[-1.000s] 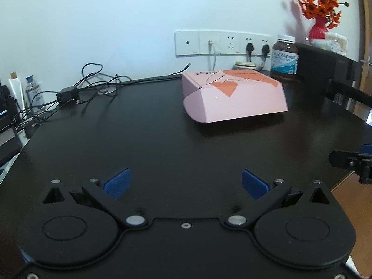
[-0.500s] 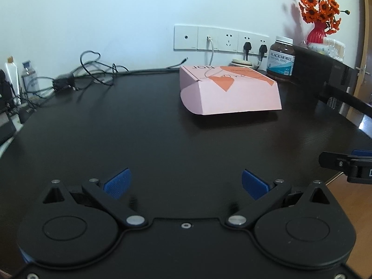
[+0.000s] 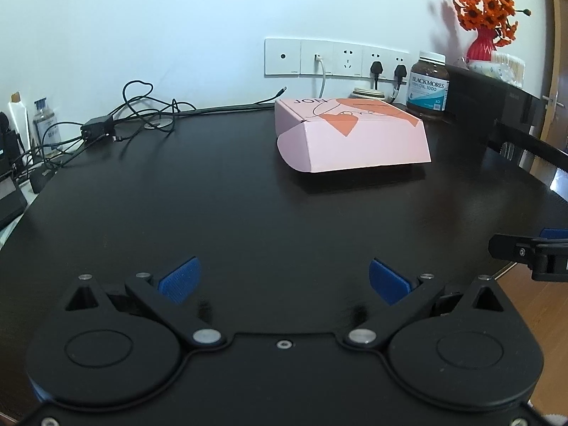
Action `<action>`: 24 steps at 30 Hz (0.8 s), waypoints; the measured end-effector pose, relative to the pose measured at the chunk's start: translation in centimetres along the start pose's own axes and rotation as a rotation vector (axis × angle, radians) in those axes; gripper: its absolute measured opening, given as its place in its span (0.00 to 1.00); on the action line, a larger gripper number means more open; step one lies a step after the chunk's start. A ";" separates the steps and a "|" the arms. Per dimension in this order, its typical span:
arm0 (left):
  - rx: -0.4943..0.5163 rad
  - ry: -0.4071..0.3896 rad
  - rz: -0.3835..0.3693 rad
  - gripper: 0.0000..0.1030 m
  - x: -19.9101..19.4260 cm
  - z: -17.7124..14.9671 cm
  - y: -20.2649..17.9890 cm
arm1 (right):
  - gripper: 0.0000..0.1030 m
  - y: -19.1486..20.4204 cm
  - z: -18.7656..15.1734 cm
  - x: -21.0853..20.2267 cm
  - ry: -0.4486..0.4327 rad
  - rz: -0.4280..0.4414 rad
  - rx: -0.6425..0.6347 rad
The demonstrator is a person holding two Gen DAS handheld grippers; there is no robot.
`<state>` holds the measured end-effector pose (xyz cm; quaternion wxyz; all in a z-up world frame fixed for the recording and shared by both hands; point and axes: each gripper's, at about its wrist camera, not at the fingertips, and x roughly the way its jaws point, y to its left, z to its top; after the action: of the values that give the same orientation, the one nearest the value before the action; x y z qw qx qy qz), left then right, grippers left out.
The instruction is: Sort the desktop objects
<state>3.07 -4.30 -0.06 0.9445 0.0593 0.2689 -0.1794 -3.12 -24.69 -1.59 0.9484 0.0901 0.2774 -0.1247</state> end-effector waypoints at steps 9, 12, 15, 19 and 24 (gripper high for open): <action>0.004 0.033 0.005 1.00 -0.1 -0.1 -0.1 | 0.99 0.4 -0.3 0.0 0.018 -0.004 -0.012; 0.004 0.040 0.014 1.00 -0.2 -0.3 0.0 | 0.99 0.5 -0.5 0.1 0.025 -0.003 -0.017; -0.006 0.043 0.021 1.00 -0.3 -0.5 0.1 | 0.99 0.6 -0.5 0.1 0.029 0.000 -0.016; -0.013 0.046 0.031 1.00 -0.4 -0.7 0.0 | 0.99 0.9 -0.7 0.1 0.032 -0.001 -0.029; -0.002 0.047 0.030 1.00 -0.5 -0.9 -0.2 | 0.99 1.1 -0.8 -0.1 0.030 -0.002 -0.033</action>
<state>2.12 -4.16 -0.54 0.9405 0.0667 0.2903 -0.1635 -3.27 -23.49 -2.09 0.9453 0.0760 0.2938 -0.1197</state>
